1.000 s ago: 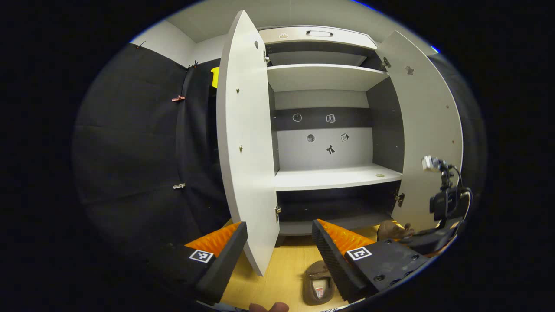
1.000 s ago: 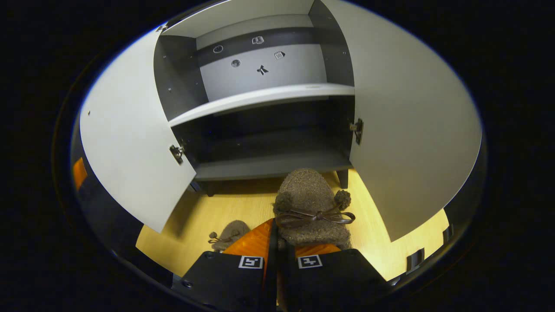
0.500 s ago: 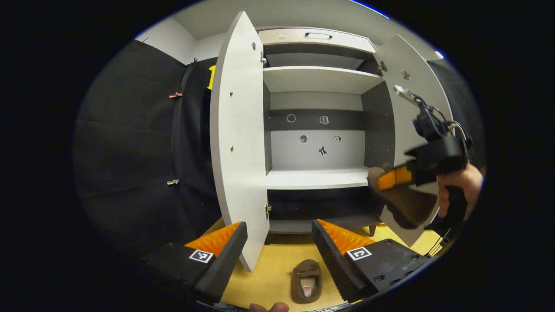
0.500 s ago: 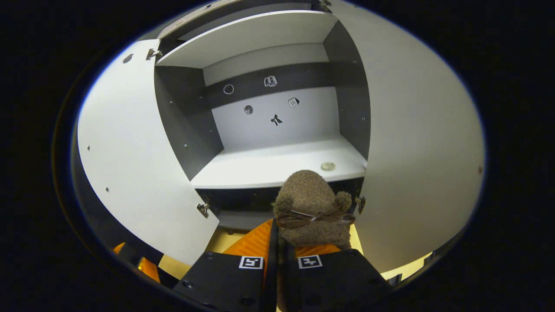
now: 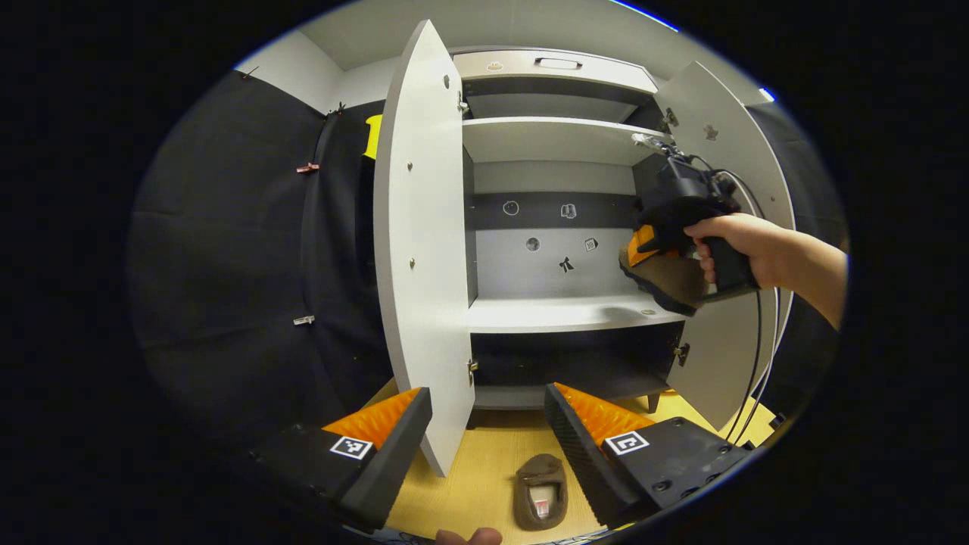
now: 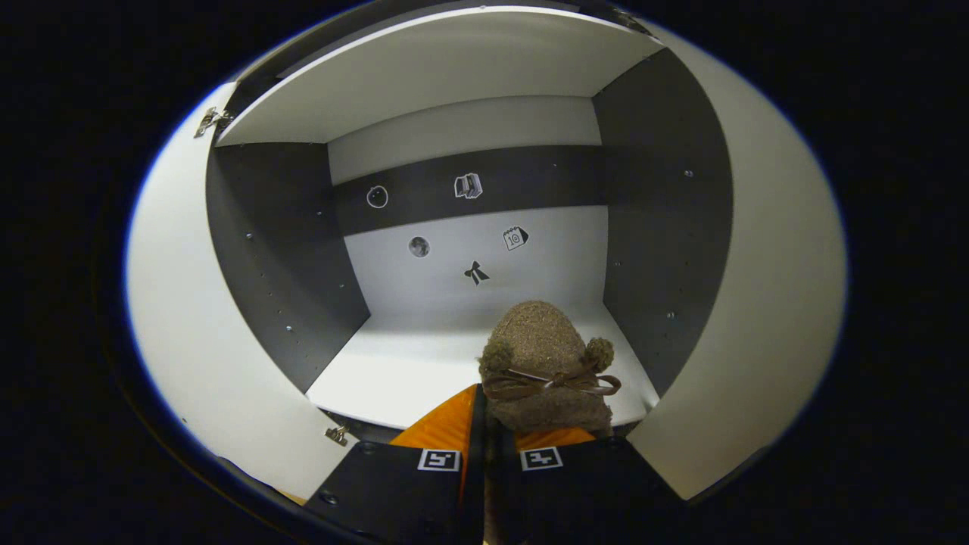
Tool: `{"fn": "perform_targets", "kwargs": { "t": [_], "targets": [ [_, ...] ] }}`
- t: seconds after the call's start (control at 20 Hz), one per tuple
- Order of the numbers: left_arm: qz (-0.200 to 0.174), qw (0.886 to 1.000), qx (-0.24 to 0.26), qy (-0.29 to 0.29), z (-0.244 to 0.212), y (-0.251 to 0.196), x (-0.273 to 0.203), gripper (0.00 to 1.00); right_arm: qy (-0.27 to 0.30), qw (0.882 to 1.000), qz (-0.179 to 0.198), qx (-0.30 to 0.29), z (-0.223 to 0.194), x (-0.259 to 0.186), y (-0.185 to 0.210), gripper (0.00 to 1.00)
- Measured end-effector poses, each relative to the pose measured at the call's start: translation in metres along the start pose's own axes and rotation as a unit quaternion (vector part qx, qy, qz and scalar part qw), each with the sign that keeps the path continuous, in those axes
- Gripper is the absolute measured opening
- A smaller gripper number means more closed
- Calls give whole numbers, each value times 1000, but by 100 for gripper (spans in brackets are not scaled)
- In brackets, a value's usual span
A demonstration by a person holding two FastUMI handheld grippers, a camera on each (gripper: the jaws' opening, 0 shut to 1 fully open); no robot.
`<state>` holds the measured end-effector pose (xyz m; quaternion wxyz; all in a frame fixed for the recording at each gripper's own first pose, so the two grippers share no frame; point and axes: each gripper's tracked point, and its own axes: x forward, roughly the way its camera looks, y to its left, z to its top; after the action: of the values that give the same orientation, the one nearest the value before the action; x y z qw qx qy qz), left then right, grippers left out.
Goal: Grab one shoe with the right hand and put it into the shoe cabinet, grab the other shoe with the left hand and put it into the shoe cabinet; then close the right door with the right hand and the left door with the left hand.
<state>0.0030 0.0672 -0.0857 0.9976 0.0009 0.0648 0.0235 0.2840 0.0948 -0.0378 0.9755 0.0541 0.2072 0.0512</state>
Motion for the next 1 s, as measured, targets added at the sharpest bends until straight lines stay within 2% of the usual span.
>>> {"fn": "perform_targets", "kwargs": {
  "t": [0.2, 0.55, 1.0],
  "targets": [
    [2, 1000, -5, 3, -2, 3, 6, 96, 4, 1000, -13, -22, 16, 52, -1, 14],
    [12, 1000, -4, 8, -4, 12, 12, 96, 17, 999, -33, -19, 5, 127, -9, 14],
    [23, 999, -11, 22, -14, 21, 14, 96, 40, 997, -60, -22, -14, 162, -23, 15]
  ]
}}
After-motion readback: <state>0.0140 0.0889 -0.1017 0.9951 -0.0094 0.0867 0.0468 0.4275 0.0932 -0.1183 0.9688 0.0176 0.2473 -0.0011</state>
